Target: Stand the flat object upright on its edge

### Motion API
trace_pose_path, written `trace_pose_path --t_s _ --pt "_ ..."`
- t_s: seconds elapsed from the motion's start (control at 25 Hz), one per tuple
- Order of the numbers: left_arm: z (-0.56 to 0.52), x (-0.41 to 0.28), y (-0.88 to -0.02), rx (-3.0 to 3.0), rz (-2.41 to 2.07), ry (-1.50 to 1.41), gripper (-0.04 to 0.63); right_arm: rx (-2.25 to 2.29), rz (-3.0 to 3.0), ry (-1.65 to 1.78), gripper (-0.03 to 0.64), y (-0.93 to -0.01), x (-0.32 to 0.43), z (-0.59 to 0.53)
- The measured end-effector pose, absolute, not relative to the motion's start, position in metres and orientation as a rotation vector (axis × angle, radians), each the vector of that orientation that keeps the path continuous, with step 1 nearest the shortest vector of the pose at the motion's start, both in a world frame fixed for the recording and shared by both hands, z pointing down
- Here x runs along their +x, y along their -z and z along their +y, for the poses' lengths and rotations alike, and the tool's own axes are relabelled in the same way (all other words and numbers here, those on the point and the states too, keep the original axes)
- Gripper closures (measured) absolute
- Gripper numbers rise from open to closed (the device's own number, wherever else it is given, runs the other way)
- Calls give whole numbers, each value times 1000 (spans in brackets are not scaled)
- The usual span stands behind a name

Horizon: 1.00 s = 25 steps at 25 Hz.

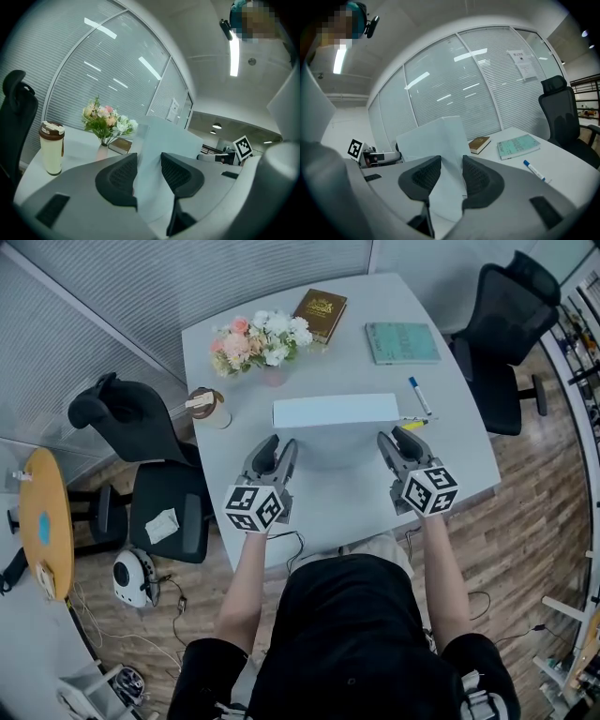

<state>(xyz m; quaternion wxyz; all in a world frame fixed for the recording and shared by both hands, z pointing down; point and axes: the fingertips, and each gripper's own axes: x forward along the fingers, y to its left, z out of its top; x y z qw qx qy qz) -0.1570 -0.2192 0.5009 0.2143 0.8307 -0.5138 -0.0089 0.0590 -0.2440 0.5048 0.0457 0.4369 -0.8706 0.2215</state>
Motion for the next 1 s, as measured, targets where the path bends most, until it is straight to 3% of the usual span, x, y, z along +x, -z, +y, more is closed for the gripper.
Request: trace_pose_path --t_s 1.0 --pt "-187 -150 -503 2347 -1386 22 426 1295 -2651 -663 451 -505 64 -216"
